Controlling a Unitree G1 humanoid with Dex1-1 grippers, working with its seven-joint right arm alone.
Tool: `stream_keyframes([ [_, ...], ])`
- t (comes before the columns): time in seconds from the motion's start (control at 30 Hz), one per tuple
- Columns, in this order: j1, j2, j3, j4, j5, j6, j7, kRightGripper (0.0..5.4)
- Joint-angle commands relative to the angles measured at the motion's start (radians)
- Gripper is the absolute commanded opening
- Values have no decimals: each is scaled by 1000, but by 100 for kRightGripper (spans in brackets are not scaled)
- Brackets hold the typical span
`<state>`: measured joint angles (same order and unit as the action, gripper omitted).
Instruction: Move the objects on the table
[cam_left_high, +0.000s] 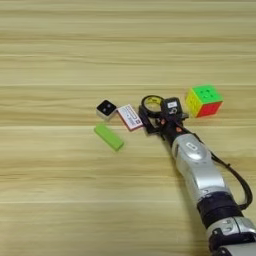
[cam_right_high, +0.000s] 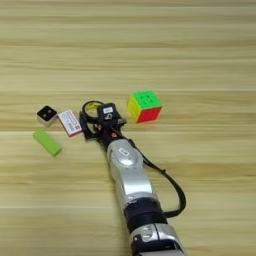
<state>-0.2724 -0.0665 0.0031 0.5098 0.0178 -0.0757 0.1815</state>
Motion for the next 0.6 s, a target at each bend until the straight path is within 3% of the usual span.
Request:
stream_keyframes([
  [0.03, -69, -10, -8, -28, -1, -26, -8, 404],
  [0.47, -65, -10, -11, -39, -1, -25, -12, 537],
  [0.6, -51, -11, -14, -77, 3, -35, -12, 537],
])
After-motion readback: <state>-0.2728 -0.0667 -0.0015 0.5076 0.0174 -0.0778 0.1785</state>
